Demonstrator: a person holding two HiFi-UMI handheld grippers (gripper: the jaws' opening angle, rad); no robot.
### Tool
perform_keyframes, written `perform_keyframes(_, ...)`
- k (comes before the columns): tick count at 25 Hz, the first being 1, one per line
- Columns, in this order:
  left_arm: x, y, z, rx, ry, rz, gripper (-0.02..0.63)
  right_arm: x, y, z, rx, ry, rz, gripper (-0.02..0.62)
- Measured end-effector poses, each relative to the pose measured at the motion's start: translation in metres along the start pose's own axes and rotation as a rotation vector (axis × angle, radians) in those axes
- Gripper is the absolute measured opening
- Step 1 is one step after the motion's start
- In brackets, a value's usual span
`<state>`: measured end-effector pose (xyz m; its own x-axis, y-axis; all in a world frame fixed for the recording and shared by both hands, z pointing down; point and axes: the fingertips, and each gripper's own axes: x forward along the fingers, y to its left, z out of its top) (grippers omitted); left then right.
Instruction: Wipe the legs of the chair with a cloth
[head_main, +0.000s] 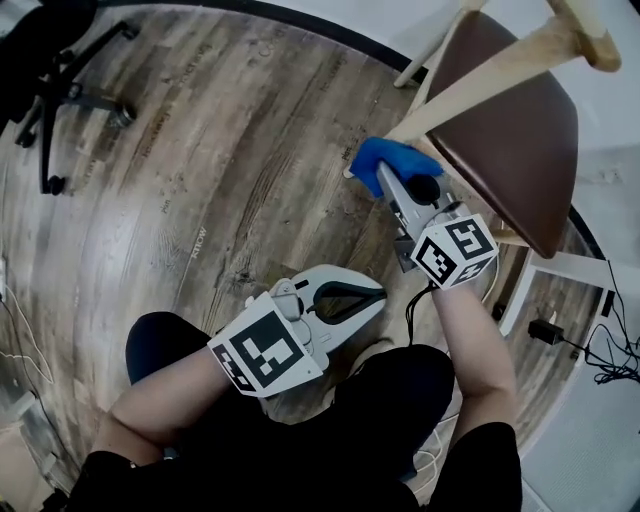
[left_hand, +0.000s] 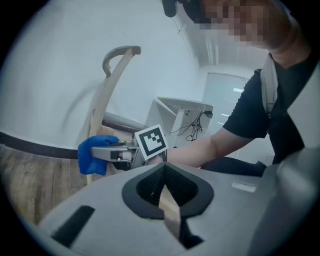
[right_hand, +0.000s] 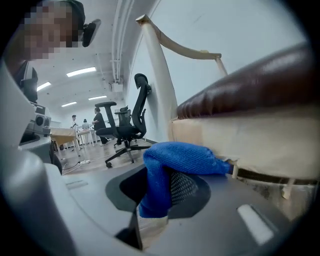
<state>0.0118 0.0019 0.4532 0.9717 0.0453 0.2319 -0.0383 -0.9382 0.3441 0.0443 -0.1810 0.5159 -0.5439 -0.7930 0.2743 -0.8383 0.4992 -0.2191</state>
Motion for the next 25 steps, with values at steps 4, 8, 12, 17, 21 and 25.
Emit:
perform_keyframes(4,-0.007,0.003,-0.001,-0.057,-0.015,0.013,0.006,0.013,-0.005,-0.034,-0.018,0.055,0.023,0.098)
perform_keyframes(8,-0.014,0.008,-0.008,-0.066,0.014,0.037,0.006,0.034,-0.026,-0.105,0.002,0.178,0.014,0.098)
perform_keyframes(12,-0.020,0.011,-0.020,-0.098,0.049,0.085,0.006,0.054,-0.058,-0.193,0.035,0.348,-0.026,0.098)
perform_keyframes(17,-0.027,0.007,-0.027,-0.163,0.058,0.125,0.006,0.068,-0.104,-0.255,0.098,0.478,-0.109,0.098)
perform_keyframes(21,-0.029,0.009,-0.027,-0.175,0.061,0.145,0.006,0.072,-0.107,-0.265,0.051,0.522,-0.101,0.098)
perform_keyframes(25,-0.022,0.008,-0.023,-0.163,0.051,0.123,0.006,0.067,-0.100,-0.237,-0.138,0.511,-0.072,0.098)
